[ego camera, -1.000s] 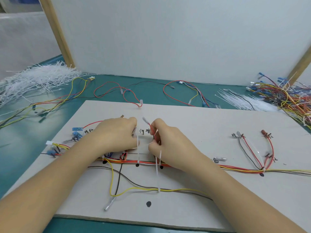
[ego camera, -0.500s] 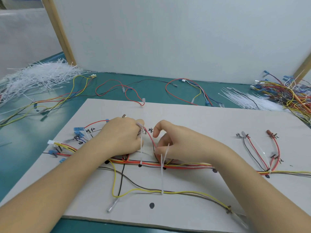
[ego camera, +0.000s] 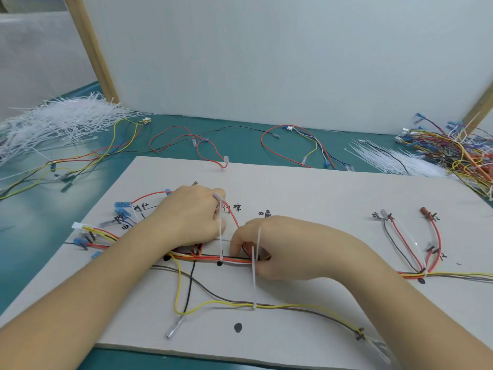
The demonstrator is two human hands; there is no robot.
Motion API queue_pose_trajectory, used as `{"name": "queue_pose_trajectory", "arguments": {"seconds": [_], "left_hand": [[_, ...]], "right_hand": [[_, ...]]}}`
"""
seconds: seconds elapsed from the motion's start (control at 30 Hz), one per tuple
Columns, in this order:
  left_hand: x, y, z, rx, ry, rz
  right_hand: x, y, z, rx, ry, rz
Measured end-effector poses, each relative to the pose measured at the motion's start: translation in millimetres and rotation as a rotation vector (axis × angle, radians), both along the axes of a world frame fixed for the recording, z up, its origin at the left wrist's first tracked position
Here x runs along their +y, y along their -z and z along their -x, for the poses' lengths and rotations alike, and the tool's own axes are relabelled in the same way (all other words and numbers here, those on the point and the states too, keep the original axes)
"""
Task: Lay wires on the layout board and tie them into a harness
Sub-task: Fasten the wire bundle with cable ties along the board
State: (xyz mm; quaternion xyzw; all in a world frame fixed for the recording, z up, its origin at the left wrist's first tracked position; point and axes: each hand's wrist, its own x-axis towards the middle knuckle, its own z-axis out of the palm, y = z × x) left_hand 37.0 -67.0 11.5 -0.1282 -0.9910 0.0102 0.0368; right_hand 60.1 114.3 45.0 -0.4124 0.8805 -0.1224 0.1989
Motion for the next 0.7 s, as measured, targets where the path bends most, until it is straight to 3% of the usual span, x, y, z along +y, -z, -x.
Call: {"name": "queue_pose_trajectory", "arguments": {"seconds": [0.2,0.7], "left_hand": [[9,5,-3,0.027,-0.079,0.132],[2,9,-4,0.074,-0.034,-0.223]], "right_hand": [[-1,1,-4,0.083,0.024,-0.025],[-7,3,-13,0.206,-0.023,-0.13]]}}
